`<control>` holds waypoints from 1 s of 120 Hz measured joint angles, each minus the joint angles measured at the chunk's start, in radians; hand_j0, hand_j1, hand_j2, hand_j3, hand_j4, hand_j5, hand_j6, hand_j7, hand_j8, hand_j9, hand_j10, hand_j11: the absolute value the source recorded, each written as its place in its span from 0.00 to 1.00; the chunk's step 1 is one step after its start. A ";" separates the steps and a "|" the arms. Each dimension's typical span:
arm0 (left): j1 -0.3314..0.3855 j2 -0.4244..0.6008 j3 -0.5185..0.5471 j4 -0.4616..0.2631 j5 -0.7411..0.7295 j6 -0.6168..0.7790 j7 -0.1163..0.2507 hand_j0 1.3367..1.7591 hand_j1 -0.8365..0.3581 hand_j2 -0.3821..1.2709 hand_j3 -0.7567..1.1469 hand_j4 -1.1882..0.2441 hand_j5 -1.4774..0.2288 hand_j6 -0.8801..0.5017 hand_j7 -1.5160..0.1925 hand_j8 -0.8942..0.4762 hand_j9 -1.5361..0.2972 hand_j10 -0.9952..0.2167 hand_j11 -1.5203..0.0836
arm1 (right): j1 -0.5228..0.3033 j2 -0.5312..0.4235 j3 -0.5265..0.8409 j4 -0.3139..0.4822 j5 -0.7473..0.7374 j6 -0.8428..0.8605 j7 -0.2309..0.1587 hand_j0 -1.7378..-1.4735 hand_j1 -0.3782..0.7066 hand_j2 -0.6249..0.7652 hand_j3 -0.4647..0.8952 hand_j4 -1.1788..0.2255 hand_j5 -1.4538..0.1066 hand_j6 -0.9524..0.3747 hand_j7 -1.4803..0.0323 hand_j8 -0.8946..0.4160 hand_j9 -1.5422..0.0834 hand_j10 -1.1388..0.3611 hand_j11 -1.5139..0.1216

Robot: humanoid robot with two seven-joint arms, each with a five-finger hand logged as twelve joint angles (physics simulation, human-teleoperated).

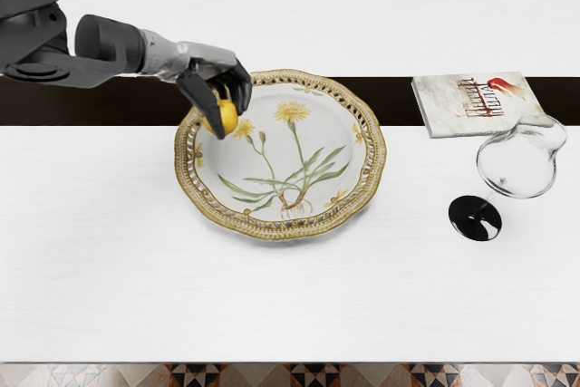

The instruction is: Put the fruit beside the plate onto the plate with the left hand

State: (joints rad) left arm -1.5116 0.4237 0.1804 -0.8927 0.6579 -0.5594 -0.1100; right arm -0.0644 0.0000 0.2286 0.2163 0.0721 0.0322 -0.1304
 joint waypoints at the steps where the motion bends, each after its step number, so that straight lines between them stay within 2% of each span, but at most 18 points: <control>1: -0.001 -0.004 0.000 0.000 0.000 0.000 0.002 0.75 0.41 0.53 0.40 0.29 0.26 0.17 0.28 0.33 0.27 0.43 0.30 | 0.000 0.000 0.000 0.000 0.000 0.000 0.000 0.30 0.06 0.45 0.34 0.82 0.91 0.70 0.96 0.66 0.93 0.74 0.90; 20: -0.015 -0.058 0.000 0.002 -0.007 0.009 0.031 0.75 0.45 0.48 0.40 0.29 0.26 0.16 0.28 0.32 0.27 0.41 0.30 | 0.000 0.000 0.000 0.000 0.000 0.000 0.000 0.30 0.06 0.45 0.34 0.82 0.91 0.70 0.96 0.66 0.93 0.74 0.90; 76: -0.021 -0.150 0.001 0.002 -0.011 0.037 0.098 0.75 0.43 0.50 0.40 0.28 0.25 0.16 0.28 0.32 0.27 0.41 0.28 | 0.000 0.000 0.000 -0.002 0.000 0.000 0.000 0.30 0.06 0.45 0.34 0.82 0.91 0.70 0.96 0.66 0.93 0.74 0.90; 90: -0.020 -0.151 0.000 0.001 -0.012 0.044 0.118 0.75 0.44 0.47 0.40 0.28 0.25 0.16 0.28 0.32 0.27 0.41 0.29 | 0.000 0.000 0.000 -0.002 0.000 0.000 0.000 0.30 0.06 0.45 0.34 0.82 0.91 0.70 0.96 0.66 0.93 0.74 0.90; 96: -0.018 -0.152 0.000 0.001 -0.025 0.071 0.139 0.75 0.46 0.46 0.40 0.32 0.30 0.18 0.32 0.32 0.31 0.42 0.34 | 0.000 0.000 0.000 -0.002 0.000 0.000 0.000 0.30 0.06 0.45 0.34 0.82 0.91 0.70 0.96 0.66 0.93 0.74 0.90; 102: -0.012 -0.152 0.000 0.001 -0.035 0.116 0.152 0.75 0.51 0.43 0.40 0.39 0.38 0.24 0.40 0.35 0.39 0.46 0.43 | 0.000 0.000 0.000 -0.002 0.000 0.000 0.000 0.30 0.06 0.45 0.34 0.82 0.91 0.70 0.96 0.66 0.93 0.74 0.90; 120: -0.013 -0.153 0.000 -0.001 -0.049 0.185 0.168 0.76 0.68 0.34 0.40 0.56 0.57 0.38 0.59 0.45 0.56 0.58 0.63 | 0.000 0.000 0.000 -0.002 0.000 0.000 0.000 0.30 0.06 0.45 0.34 0.82 0.91 0.70 0.96 0.66 0.93 0.74 0.90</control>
State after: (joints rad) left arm -1.5243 0.2704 0.1800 -0.8937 0.6088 -0.3744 0.0579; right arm -0.0644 0.0000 0.2286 0.2148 0.0721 0.0322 -0.1304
